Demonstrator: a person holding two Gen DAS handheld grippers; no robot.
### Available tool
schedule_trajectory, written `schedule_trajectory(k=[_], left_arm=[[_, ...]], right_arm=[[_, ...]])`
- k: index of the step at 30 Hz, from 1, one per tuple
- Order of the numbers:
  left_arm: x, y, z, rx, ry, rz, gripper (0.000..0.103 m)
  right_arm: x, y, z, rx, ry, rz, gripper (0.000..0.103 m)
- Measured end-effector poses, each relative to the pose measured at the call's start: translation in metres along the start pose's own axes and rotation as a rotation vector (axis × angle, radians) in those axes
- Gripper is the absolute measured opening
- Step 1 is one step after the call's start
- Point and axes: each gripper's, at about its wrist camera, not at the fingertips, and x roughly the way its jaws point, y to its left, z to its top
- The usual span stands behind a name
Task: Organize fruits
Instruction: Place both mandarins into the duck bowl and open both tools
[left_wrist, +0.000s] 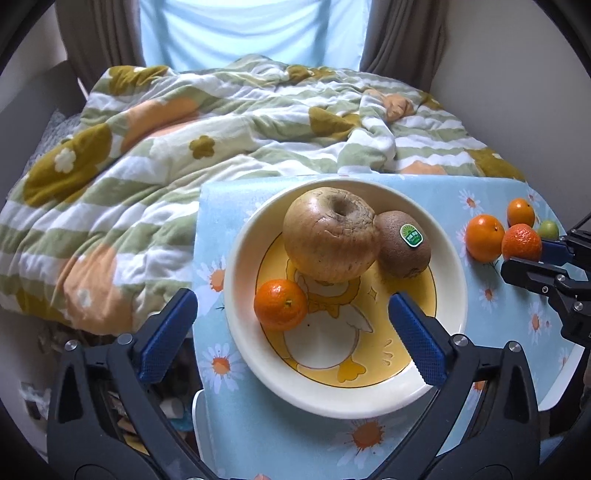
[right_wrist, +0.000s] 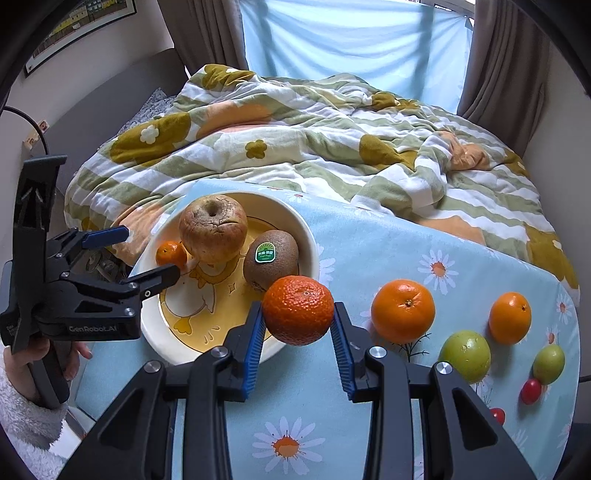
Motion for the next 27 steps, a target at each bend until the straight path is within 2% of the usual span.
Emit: schedule_trajectory(k=[4, 15, 27], left_arm=[[-0.007, -0.004, -0.004, -0.002, 0.005, 0.014, 0.103], [-0.038, -0.008, -0.025, -0.094, 0.005, 0.054, 0.103], [-0.05, -0.017, -0.059, -0.163, 0.042, 0.107, 0.103]], right_arm=[[0.001, -0.001, 0.0, -0.017, -0.003, 0.008, 0.033], [0.002, 0.006, 0.008, -0.116, 0.0, 0.077, 0.033], [0.04, 0.023, 0.0, -0.201, 0.082, 0.15, 0.033]])
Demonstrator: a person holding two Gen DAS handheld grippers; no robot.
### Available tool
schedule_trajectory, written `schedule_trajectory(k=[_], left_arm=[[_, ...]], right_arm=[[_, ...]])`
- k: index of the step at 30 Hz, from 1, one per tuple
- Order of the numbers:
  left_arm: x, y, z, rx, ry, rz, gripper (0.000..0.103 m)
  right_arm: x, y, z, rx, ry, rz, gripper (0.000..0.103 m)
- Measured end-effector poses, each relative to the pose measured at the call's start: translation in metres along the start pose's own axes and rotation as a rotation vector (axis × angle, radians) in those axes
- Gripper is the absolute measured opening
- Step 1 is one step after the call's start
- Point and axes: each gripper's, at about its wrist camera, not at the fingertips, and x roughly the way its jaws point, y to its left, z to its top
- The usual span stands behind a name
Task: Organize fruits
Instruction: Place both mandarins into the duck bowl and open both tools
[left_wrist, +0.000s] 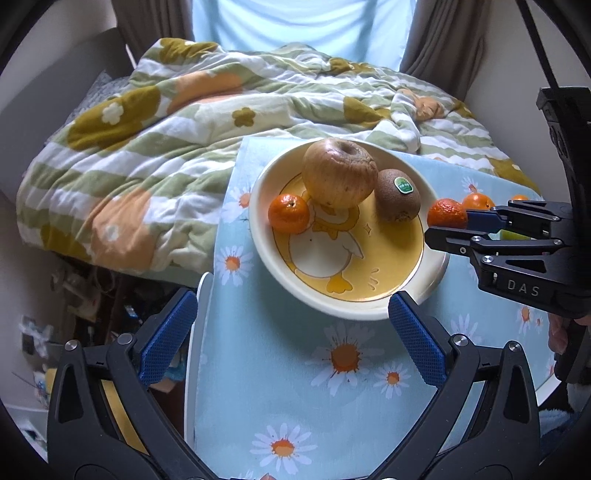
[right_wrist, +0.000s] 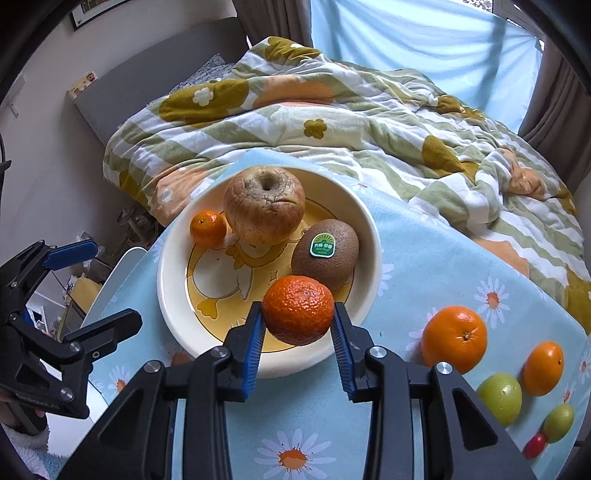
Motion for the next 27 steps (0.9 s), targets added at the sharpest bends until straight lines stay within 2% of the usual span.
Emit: schedule_trajectory(k=[8, 10, 12, 14, 19, 21, 27], left_arm=[[0.008, 0.001, -0.014, -0.037, 0.029, 0.003, 0.103], [0.008, 0.001, -0.015, -0.04, 0.032, 0.002, 0.103], [0.007, 0.001, -0.014, -0.044, 0.031, 0.0, 0.103], [0.003, 0.001, -0.014, -0.046, 0.025, -0.001, 0.103], [-0.003, -0.005, -0.013, -0.027, 0.024, 0.007, 0.103], [-0.007, -0.007, -0.013, -0.018, 0.023, 0.008, 0.103], [-0.029, -0.016, -0.008, 0.012, 0.002, 0.008, 0.103]], right_arm=[[0.016, 0.001, -0.004, -0.007, 0.01, 0.024, 0.033], [0.017, 0.002, -0.005, -0.016, 0.005, 0.028, 0.038], [0.014, 0.004, -0.005, -0.03, -0.012, 0.032, 0.073], [0.01, 0.005, -0.006, -0.039, -0.035, 0.028, 0.093], [0.001, 0.002, -0.007, -0.03, -0.067, 0.005, 0.095], [-0.003, -0.001, -0.008, -0.024, -0.077, -0.001, 0.103], [-0.028, 0.003, -0.006, -0.013, -0.108, 0.008, 0.103]])
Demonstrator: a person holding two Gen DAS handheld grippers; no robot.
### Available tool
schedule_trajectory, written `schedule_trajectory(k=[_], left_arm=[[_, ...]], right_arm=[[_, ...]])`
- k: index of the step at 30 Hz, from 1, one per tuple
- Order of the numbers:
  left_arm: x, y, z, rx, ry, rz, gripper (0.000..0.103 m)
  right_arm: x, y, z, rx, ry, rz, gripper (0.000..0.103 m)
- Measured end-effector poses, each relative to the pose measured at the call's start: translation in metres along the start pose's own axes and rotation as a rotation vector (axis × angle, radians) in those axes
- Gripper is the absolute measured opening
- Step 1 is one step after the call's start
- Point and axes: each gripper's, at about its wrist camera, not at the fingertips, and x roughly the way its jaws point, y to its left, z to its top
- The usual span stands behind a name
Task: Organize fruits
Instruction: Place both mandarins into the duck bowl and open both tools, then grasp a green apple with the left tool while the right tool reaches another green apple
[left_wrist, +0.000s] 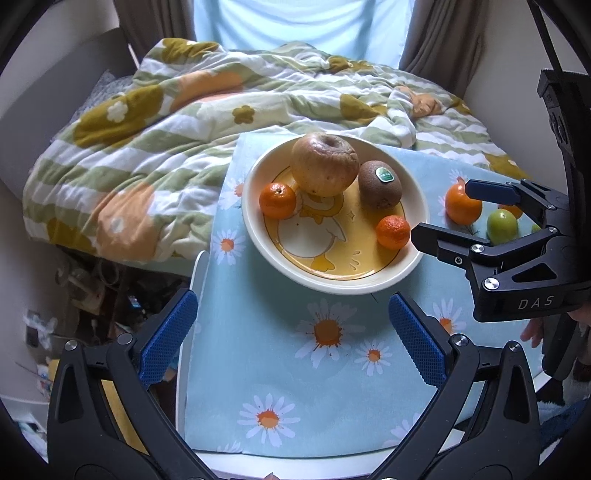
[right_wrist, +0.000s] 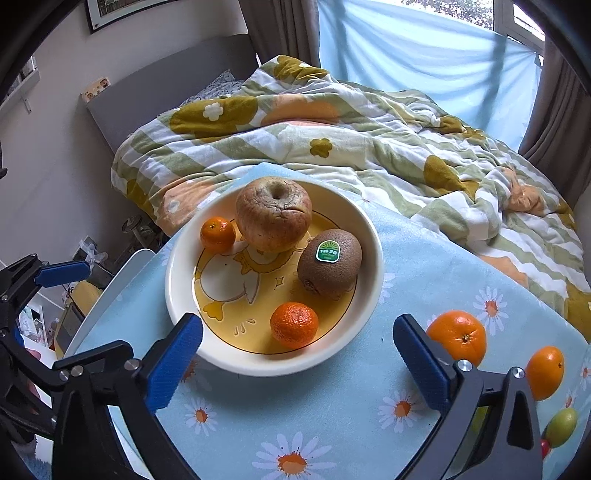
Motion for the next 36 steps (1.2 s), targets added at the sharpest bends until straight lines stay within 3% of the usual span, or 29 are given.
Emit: schedule_trajectory(k=[10, 21, 27, 36], left_arm=[[-0.031, -0.027, 0.023, 0.149, -0.08, -0.036, 0.103], [-0.044, -0.092, 0.039, 0.266, -0.145, -0.167, 0.103], [-0.045, -0.137, 0.039, 0.267, -0.161, -0.148, 0.103], [-0.023, -0.202, 0.034, 0.13, -0.141, -0.115, 0.103]], right_arm=[[-0.073, -0.013, -0.01, 0.113, -0.067, -0.171, 0.103], [-0.145, -0.053, -0.057, 0.291, -0.119, -0.316, 0.103], [-0.171, -0.095, -0.087, 0.34, -0.122, -0.364, 0.103], [-0.187, -0.168, -0.122, 0.326, -0.097, -0.31, 0.103]])
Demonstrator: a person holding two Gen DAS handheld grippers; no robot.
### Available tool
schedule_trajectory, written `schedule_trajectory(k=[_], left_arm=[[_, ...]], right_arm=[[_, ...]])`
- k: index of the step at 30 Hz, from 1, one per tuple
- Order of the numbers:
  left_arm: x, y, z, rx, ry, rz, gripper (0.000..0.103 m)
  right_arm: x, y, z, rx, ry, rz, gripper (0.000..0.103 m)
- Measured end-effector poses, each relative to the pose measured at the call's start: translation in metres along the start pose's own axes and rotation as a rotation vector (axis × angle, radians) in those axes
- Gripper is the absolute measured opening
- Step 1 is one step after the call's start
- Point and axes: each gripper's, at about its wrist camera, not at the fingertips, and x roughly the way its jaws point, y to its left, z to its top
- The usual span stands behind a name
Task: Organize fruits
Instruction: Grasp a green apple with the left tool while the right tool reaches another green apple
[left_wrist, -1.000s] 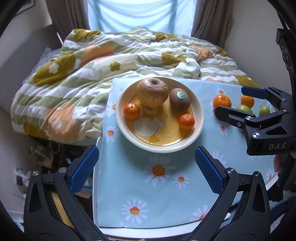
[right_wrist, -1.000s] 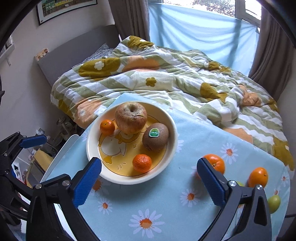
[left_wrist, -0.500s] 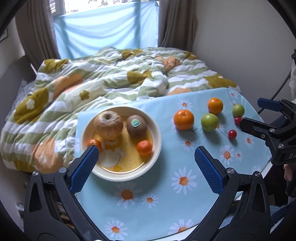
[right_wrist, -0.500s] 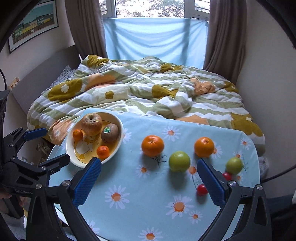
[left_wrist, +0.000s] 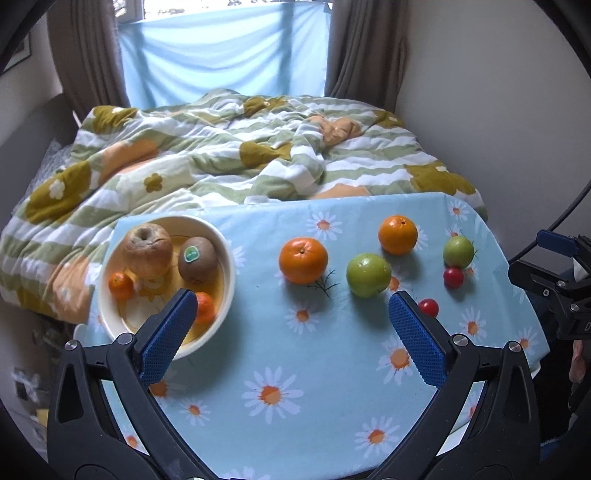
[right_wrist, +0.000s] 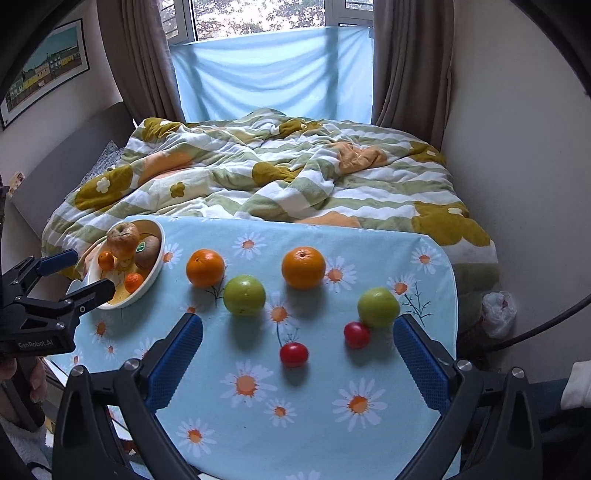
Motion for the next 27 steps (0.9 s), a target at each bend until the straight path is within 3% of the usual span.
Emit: schedule_trajectory(k=[7, 17, 22, 27], left_arm=[[0.034, -0.041, -0.003, -0.053, 0.022, 0.025, 0.103], [0.095, -0.077, -0.001, -0.058, 0.084, 0.019, 0.103], [0.122, -0.082, 0.0, -0.059, 0.107, 0.034, 0.099], [0.143, -0.086, -0.003, -0.054, 0.133, 0.047, 0.087]], right_arm=[[0.027, -0.049, -0.003, -0.034, 0.051, 0.042, 0.103], [0.077, -0.086, -0.005, -0.031, 0.118, 0.089, 0.103], [0.099, -0.096, -0.007, -0.009, 0.157, 0.096, 0.102], [0.114, -0.101, -0.007, -0.003, 0.178, 0.106, 0.099]])
